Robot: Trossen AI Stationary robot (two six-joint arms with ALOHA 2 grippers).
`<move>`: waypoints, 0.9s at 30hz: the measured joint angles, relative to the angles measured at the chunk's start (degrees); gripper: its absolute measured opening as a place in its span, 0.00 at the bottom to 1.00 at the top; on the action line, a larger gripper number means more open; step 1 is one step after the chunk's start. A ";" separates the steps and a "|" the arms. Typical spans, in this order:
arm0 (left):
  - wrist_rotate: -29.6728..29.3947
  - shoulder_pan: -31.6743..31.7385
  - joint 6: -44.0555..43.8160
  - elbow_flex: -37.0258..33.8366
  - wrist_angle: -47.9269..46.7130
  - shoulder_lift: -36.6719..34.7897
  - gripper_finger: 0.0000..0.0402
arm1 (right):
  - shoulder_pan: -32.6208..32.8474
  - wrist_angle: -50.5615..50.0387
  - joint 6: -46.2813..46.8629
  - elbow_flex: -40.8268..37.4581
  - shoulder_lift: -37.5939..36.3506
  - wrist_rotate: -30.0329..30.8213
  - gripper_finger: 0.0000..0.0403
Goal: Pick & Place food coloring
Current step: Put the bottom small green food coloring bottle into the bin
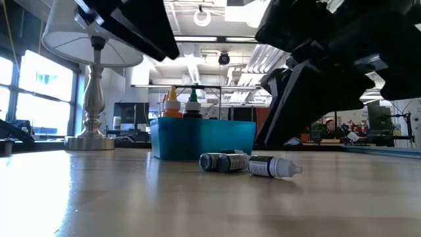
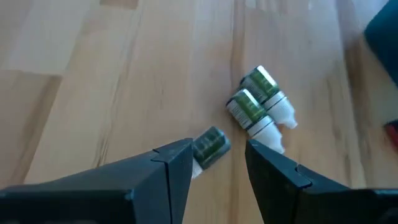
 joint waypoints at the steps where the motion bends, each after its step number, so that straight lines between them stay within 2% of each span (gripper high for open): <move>1: 1.76 0.59 0.02 -0.02 -0.28 0.00 0.38 | 0.00 -0.91 0.19 0.53 0.30 -0.20 0.35; 3: 3.37 1.83 0.29 -0.10 -0.29 0.00 0.38 | 0.00 -2.05 1.99 0.73 0.44 -0.06 0.35; 7: 5.57 4.21 2.49 -1.93 3.80 -0.02 0.38 | -0.19 -4.58 12.11 0.46 0.42 4.20 0.35; 11: 8.41 5.90 5.82 -2.67 7.48 0.00 0.38 | -0.72 -6.57 16.32 0.42 0.40 3.85 0.35; 20: 8.53 7.21 9.26 -2.84 8.72 0.00 0.38 | -0.18 -6.87 18.13 2.63 -0.04 3.57 0.35; 27: 7.11 7.21 10.71 -2.84 8.67 -0.06 0.38 | 1.40 -6.94 20.08 4.48 0.30 5.85 0.35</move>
